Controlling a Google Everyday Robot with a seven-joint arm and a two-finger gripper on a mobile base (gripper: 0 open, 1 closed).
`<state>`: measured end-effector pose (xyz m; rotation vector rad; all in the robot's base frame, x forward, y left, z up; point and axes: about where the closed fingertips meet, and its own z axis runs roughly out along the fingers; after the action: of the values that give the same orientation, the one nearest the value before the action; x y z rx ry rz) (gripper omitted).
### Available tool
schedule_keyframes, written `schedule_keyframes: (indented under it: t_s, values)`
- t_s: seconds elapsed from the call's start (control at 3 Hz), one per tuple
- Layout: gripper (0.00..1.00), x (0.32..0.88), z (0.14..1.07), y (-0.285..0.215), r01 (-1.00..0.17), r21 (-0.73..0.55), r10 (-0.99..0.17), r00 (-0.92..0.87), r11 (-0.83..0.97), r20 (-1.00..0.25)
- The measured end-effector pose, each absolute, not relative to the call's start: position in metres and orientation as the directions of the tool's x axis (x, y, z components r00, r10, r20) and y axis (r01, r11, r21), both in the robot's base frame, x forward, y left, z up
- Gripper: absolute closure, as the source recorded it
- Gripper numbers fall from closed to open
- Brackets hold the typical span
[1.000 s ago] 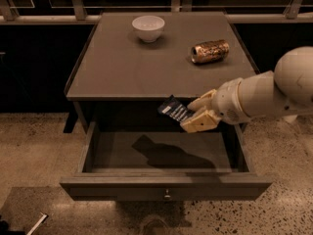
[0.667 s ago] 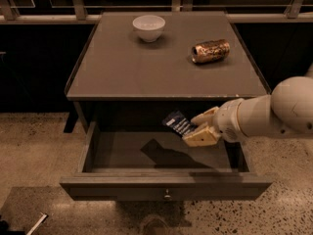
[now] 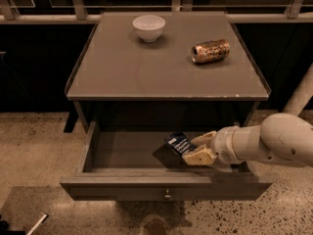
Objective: Place rxbar blueberry into top drawer
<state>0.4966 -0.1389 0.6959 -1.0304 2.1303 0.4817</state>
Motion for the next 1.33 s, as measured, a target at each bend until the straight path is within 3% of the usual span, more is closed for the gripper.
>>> schedule_keyframes:
  t_s: [0.67,1.33]
  values:
    - [1.00,0.509,0.611,-0.139,-0.791,0.141,-0.496,-0.500,0.596,-0.710]
    - [0.58,0.509,0.608,-0.138,-0.790,0.148,-0.494,-0.504,0.595,-0.709]
